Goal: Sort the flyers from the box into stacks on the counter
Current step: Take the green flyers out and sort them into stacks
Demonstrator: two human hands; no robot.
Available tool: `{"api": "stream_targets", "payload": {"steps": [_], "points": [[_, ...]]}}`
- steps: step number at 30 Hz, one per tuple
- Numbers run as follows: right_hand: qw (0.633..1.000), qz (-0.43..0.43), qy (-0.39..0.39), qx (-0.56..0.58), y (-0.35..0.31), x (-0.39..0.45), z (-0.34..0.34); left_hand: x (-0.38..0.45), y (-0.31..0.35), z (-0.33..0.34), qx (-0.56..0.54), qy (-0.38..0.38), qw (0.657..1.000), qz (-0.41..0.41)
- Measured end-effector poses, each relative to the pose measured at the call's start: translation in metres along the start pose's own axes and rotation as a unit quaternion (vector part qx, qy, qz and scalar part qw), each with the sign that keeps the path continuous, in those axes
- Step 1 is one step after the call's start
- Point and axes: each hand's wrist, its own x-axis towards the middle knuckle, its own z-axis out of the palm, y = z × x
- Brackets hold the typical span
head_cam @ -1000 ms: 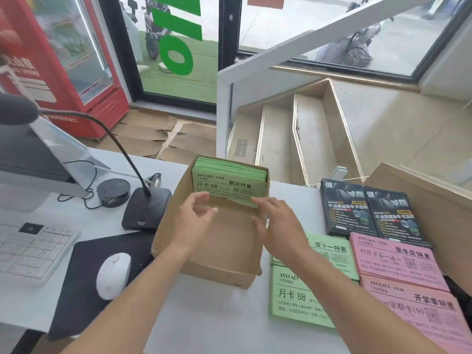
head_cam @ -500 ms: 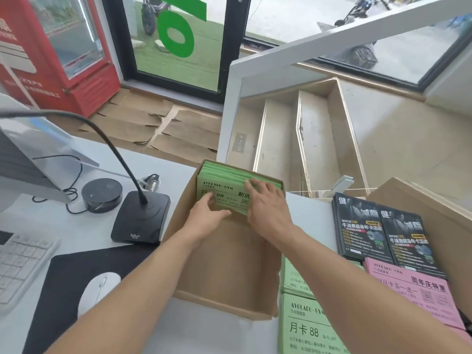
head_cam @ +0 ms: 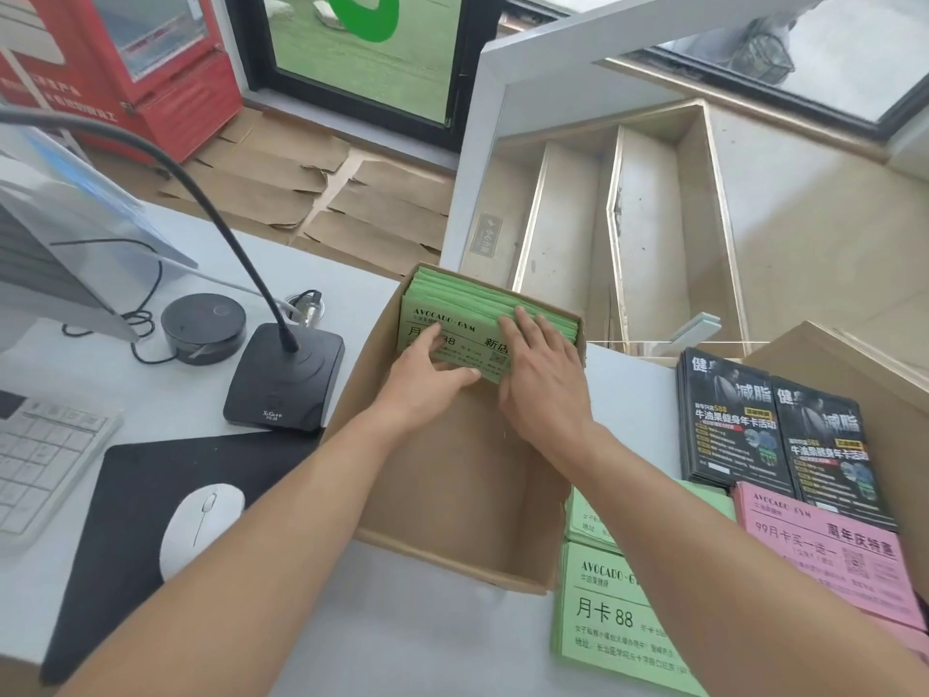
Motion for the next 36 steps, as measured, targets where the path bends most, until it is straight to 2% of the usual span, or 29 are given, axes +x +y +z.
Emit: {"api": "stream_targets", "payload": {"steps": [8, 13, 18, 24, 32, 36], "points": [[0.999, 0.027, 0.029, -0.011, -0.01, 0.007, -0.003, -0.003, 0.0, -0.001, -0.011, 0.025, 1.0, -0.007], [0.997, -0.015, 0.054, -0.054, -0.008, -0.008, 0.003, -0.001, -0.002, -0.005, -0.029, 0.075, 0.996, -0.037], [0.991, -0.011, 0.124, -0.039, -0.005, -0.01, -0.001, 0.0, -0.004, -0.004, -0.041, 0.091, 0.994, -0.042], [0.992, -0.048, 0.091, -0.074, -0.007, -0.007, -0.01, -0.003, -0.002, -0.003, -0.038, 0.057, 0.997, -0.025], [0.995, -0.025, 0.075, -0.06, -0.015, -0.003, -0.013, -0.003, -0.002, 0.0, -0.03, 0.035, 0.999, -0.012], [1.0, 0.016, -0.018, 0.011, -0.02, 0.001, -0.013, 0.0, -0.003, 0.001, -0.023, 0.035, 0.999, -0.005]]}}
